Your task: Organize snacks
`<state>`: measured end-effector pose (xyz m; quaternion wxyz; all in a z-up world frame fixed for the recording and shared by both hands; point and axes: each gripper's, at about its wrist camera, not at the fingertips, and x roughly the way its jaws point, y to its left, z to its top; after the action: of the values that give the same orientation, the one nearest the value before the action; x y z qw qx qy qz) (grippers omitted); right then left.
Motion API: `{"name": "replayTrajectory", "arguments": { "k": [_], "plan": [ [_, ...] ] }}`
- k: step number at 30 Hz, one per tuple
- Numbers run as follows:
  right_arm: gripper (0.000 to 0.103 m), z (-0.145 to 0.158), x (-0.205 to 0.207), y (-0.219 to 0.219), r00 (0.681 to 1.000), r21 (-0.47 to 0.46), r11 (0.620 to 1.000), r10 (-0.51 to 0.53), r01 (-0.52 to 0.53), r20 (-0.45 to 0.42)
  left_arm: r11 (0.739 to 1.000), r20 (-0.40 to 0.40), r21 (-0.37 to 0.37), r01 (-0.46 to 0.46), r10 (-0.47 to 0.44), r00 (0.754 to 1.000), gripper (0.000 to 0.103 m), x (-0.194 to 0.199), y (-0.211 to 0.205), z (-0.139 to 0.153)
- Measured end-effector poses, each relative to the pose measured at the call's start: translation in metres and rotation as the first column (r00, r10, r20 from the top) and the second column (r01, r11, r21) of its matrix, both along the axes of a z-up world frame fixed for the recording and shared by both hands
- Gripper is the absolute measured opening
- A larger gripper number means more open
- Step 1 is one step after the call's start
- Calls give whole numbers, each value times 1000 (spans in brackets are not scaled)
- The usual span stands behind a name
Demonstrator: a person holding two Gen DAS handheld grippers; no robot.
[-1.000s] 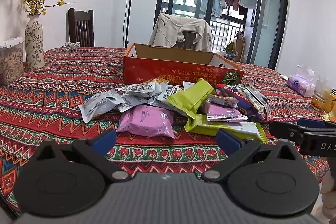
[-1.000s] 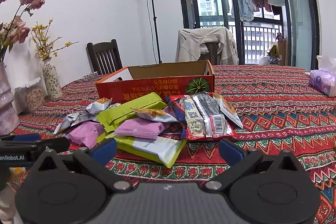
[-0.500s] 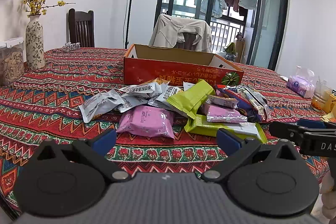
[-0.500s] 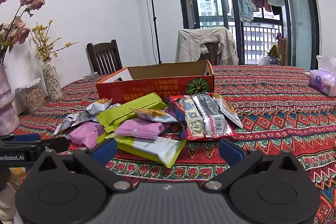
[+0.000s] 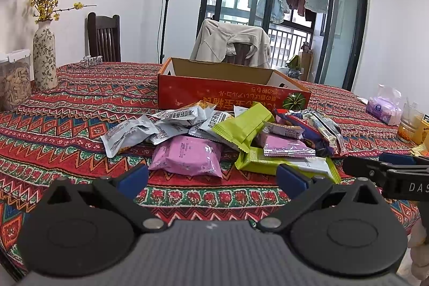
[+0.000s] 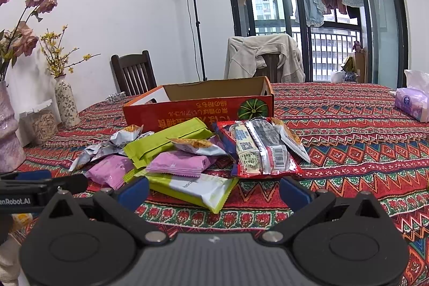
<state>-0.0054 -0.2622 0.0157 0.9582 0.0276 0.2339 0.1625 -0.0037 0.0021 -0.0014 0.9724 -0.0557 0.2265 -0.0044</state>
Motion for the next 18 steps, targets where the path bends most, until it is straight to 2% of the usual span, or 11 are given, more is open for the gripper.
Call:
{"name": "replayTrajectory", "arguments": {
  "k": [18],
  "plan": [
    [103,-2,-2,1,1000,0,1000,3,-3,-4,1000,-3,-4,-2,2,1000,103,0,1,-1]
  ]
}}
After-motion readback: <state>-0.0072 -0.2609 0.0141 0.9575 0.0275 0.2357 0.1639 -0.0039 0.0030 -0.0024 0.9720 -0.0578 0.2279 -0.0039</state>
